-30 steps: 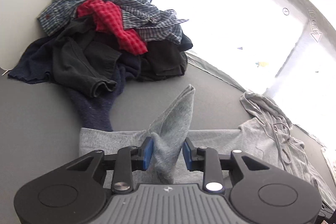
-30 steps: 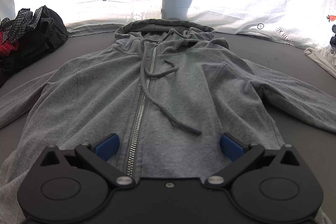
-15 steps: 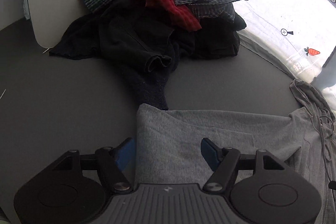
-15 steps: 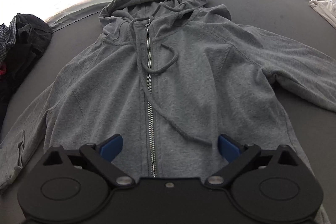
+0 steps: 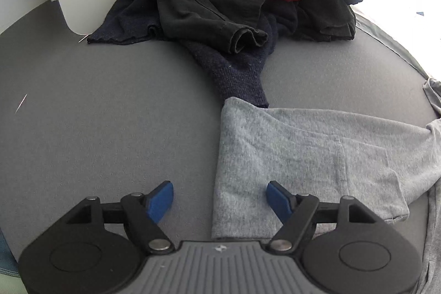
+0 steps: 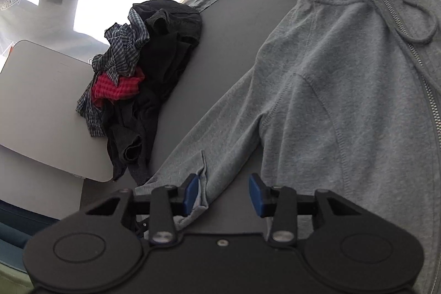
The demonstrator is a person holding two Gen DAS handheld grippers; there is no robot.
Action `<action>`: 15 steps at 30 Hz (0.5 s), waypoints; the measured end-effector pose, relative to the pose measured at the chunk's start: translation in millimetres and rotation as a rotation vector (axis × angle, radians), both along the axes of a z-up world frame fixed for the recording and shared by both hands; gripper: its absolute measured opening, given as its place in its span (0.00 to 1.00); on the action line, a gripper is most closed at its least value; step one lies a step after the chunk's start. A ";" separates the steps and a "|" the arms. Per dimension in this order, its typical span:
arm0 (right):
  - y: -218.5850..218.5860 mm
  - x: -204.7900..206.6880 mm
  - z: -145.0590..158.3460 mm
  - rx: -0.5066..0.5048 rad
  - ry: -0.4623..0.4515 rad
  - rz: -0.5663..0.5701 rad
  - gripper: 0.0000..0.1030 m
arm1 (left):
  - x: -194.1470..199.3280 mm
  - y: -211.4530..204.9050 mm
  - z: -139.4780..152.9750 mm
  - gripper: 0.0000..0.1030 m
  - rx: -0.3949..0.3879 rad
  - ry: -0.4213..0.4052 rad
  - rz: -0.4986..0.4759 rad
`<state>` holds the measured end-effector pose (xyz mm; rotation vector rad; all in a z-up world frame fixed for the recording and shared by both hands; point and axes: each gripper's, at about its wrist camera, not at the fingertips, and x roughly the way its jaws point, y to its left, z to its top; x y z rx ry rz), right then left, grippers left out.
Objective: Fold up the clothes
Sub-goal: 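Move the right gripper to the other sleeve cuff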
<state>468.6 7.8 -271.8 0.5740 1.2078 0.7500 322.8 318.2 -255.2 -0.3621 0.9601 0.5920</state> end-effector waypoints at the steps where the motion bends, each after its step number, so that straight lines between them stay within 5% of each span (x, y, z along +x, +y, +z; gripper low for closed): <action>1: 11.2 -0.7 -7.6 0.006 0.031 0.020 0.41 | 0.8 0.3 -0.4 0.76 -0.001 0.001 -0.004; 7: 54.0 -4.2 -36.8 0.020 0.164 0.057 0.38 | 4.5 -0.4 -1.6 0.80 -0.002 0.010 -0.018; 13: 67.6 -3.8 -32.5 -0.018 0.144 0.078 0.36 | 7.1 -0.8 -3.2 0.84 -0.002 0.013 -0.025; 15: 71.3 -4.8 -27.2 -0.057 0.106 0.128 0.12 | 7.6 0.1 -2.9 0.84 -0.006 0.012 -0.020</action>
